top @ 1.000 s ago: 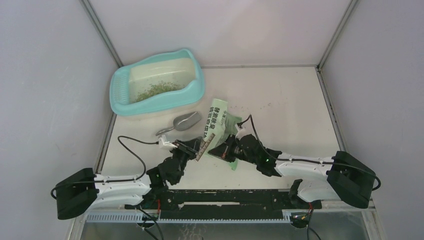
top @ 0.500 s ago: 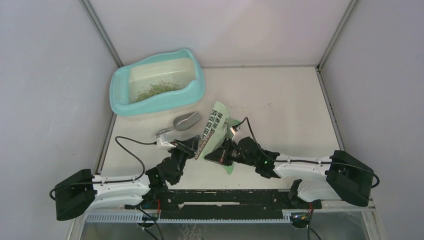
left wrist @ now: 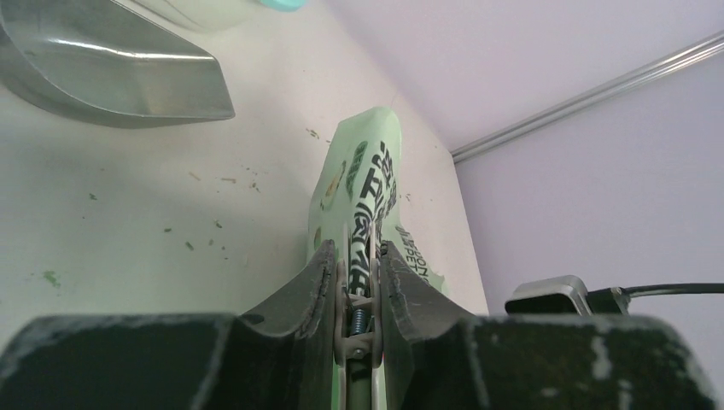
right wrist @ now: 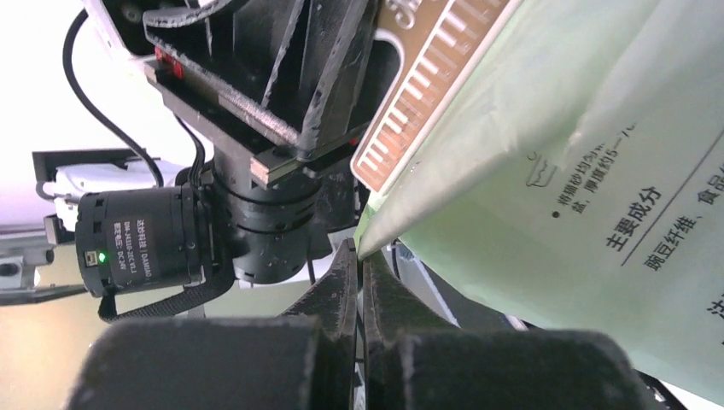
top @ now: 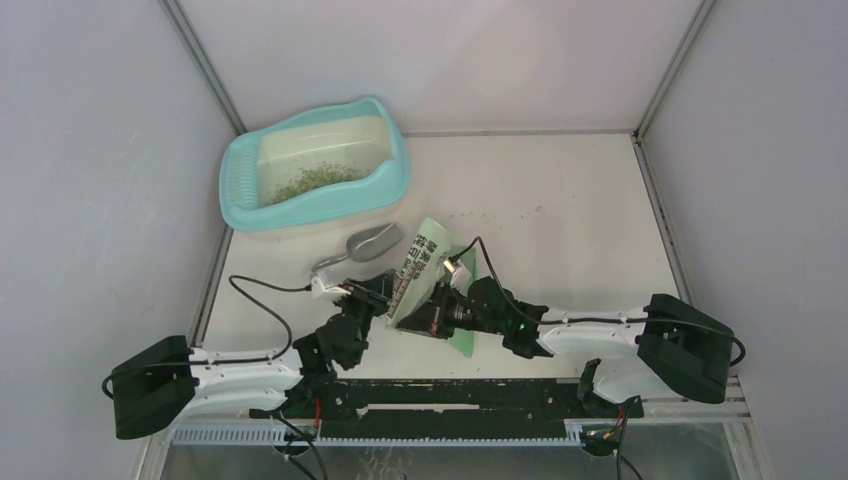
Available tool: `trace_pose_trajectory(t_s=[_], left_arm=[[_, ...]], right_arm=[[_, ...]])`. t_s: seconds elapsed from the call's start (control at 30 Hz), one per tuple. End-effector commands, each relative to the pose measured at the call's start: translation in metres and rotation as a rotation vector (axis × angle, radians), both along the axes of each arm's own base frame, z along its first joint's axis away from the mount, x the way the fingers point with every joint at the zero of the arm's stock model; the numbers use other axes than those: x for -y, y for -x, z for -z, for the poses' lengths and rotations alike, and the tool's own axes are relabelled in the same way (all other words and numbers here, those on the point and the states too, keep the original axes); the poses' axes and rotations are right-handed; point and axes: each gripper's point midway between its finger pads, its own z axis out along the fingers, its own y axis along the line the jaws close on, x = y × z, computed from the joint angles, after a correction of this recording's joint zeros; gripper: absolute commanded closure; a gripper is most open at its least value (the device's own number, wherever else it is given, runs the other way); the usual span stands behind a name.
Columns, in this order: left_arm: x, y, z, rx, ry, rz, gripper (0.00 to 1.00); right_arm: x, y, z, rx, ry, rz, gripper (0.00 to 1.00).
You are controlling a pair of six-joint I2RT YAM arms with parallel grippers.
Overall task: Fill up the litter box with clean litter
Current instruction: Clamp the cat litter bag at the center of the board.
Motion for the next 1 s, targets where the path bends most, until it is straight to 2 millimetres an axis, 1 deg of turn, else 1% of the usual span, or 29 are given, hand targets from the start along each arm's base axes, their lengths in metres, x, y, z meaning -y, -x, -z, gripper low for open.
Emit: trace_pose_trajectory(t_s=[0.0,0.23,0.37,0.57,0.97], left_arm=[[0.004,-0.009,-0.037,0.045,0.111,-0.042,1.00],[0.009,-0.009,-0.030,0.023,0.131,-0.037,1.00],[0.011,-0.010,-0.030,0.018,0.135,-0.039,1.00],[0.011,-0.008,-0.021,-0.010,0.130,-0.064,1.00],[0.011,-0.003,-0.006,-0.050,0.099,-0.116,1.00]], right_arm=[[-0.022,0.033,-0.067,0.054,-0.211,-0.167,1.00],[-0.023,0.031,-0.065,0.063,-0.207,-0.158,1.00],[-0.024,0.029,-0.058,0.061,-0.190,-0.150,1.00],[-0.021,0.020,-0.062,0.061,-0.203,-0.119,1.00],[-0.021,0.012,-0.062,0.041,-0.211,-0.091,1.00]])
